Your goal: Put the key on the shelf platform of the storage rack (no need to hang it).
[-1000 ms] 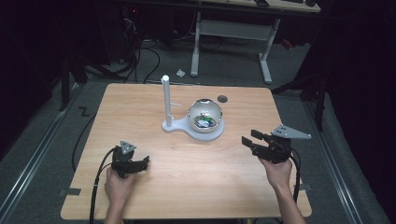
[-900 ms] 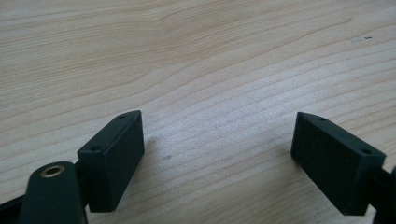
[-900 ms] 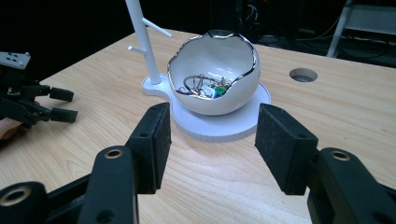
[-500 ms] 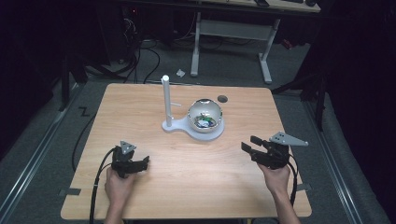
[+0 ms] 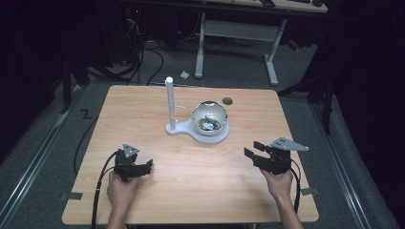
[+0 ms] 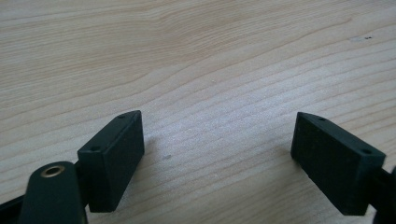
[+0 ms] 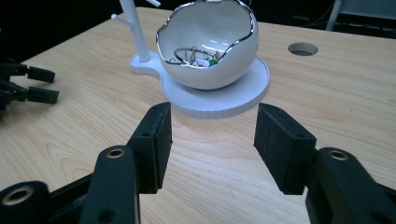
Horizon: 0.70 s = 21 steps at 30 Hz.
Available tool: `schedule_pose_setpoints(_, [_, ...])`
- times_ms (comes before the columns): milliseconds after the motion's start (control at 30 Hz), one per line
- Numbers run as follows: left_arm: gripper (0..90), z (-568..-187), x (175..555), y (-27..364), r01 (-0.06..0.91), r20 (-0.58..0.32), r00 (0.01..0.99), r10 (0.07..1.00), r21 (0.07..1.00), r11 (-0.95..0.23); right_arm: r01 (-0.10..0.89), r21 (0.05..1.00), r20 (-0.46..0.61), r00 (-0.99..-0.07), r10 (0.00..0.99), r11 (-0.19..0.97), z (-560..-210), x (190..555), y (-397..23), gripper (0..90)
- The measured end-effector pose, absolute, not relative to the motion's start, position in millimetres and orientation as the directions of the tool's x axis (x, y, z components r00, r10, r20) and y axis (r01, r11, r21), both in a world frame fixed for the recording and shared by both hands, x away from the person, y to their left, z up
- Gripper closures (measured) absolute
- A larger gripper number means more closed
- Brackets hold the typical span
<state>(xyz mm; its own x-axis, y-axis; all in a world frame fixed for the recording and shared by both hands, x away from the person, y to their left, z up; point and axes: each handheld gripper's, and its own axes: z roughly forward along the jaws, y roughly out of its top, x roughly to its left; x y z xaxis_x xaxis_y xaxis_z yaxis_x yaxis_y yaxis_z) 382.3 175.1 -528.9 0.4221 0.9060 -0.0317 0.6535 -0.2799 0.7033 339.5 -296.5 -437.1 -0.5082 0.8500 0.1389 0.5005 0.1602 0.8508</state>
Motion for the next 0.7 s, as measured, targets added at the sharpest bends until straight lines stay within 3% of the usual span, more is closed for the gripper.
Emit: schedule_pose_setpoints(700, [17.7, -529.0, 382.3, 175.1, 0.653, -0.032, 0.422, 0.906, 0.704, -0.279, 0.549, 0.816, 0.137, -0.484, 0.864, 0.179, -464.3, 347.2, -293.1, 47.9])
